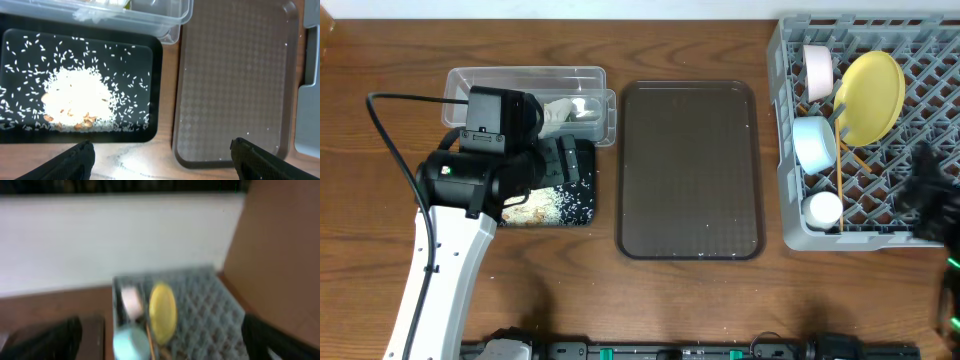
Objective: Sort waste into correct bins and load items into the dishwasher rack
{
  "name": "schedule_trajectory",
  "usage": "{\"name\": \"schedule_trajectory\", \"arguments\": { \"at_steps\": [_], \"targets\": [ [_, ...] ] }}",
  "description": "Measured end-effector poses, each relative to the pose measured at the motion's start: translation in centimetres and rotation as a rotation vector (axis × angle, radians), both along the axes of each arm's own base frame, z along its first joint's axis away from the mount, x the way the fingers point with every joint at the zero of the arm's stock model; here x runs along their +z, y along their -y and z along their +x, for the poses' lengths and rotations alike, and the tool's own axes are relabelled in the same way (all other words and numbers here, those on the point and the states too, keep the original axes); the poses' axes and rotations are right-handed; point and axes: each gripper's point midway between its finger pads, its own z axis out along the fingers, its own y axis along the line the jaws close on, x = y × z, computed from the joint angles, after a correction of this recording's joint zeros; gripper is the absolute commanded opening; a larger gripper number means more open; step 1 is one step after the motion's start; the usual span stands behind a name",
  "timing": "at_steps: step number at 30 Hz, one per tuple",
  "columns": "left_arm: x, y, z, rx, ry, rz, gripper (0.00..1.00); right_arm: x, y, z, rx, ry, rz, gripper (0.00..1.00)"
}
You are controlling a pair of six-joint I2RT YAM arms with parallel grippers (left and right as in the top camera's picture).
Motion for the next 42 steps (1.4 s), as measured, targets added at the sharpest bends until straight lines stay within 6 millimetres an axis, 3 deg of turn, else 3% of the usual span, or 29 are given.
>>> {"name": "schedule_trajectory", "arguments": {
  "at_steps": [3, 7, 16, 19, 21, 25, 42],
  "targets": [
    [0.0, 0.0, 0.0, 0.0, 0.0, 0.0, 0.89, -6.3, -0.9, 2.9, 0.058, 0.008, 0.005, 0.99],
    [0.0, 0.0, 0.0, 0.001, 0.0, 0.0, 0.89, -14.3, -2.6, 3.7, 0.136, 0.018, 0.009, 0.99],
    [0.0, 0.0, 0.0, 0.001, -0.001, 0.0, 0.89, -24.4, -5.3, 2.2, 0.251, 0.097, 0.011, 0.99],
    [0.0, 0.0, 0.0, 0.001, 0.0, 0.0, 0.89, -26.8, -5.9, 1.9, 0.275, 0.084, 0.013, 0.99],
    [0.0, 0.0, 0.0, 0.001, -0.001, 0.0, 0.9, -27.7, -6.0, 1.8, 0.282, 0.074, 0.013, 0.99],
    [0.0, 0.0, 0.0, 0.001, -0.002, 0.0, 0.89, -26.9, -6.2, 1.6, 0.29, 0.115, 0.012, 0.99],
    [0.0, 0.0, 0.0, 0.001, -0.001, 0.0, 0.89, -26.8, -6.2, 1.6, 0.29, 0.118, 0.012, 0.99]
  ]
}}
